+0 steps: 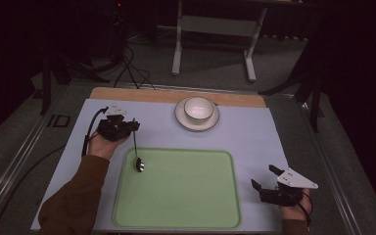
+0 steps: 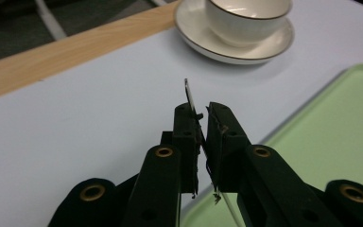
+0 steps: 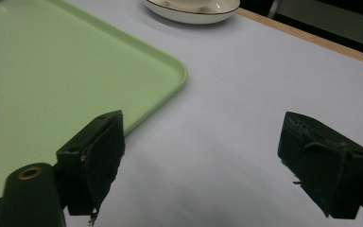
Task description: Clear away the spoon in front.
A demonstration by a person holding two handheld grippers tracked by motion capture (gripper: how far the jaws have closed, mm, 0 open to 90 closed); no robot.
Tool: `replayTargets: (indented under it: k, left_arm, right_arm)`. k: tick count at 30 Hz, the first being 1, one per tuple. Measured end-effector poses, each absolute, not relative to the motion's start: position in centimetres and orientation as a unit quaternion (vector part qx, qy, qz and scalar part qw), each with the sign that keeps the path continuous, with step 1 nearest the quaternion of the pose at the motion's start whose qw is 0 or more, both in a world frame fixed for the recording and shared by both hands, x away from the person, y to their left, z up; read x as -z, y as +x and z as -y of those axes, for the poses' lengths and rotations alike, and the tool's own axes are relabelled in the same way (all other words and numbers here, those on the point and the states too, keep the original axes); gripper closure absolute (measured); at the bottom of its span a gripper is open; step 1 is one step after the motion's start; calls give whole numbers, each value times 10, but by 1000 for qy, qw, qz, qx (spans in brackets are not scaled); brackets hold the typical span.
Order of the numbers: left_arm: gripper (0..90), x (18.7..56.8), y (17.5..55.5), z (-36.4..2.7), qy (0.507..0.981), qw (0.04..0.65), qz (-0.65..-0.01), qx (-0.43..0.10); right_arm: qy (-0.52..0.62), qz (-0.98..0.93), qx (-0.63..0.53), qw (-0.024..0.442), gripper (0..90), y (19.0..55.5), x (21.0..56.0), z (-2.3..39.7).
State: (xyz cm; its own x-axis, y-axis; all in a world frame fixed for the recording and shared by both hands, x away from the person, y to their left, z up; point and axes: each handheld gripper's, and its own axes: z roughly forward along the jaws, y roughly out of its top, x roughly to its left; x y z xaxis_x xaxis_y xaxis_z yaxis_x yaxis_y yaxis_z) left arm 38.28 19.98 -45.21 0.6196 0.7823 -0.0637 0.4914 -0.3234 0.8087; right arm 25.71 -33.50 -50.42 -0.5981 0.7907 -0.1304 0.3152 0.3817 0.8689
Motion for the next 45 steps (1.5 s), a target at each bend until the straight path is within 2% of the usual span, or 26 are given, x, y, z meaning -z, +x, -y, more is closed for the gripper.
replayTargets:
  k: [15, 28, 36, 45]
  left_arm:
    - [820, 474, 364, -201, 793, 441, -393, -146]
    - [820, 475, 347, -206, 784, 464, -383, -152]
    - [811, 484, 332, -216, 771, 476, -393, -154]
    - [798, 497, 313, -220, 769, 479, -402, -133]
  right_arm:
    - [356, -783, -428, 278, 153, 257, 505, 337]
    - [361, -779, -429, 280, 153, 255, 505, 341]
    - [359, -780, -428, 282, 153, 254, 504, 340]
    - [352, -782, -426, 287, 153, 251, 502, 338]
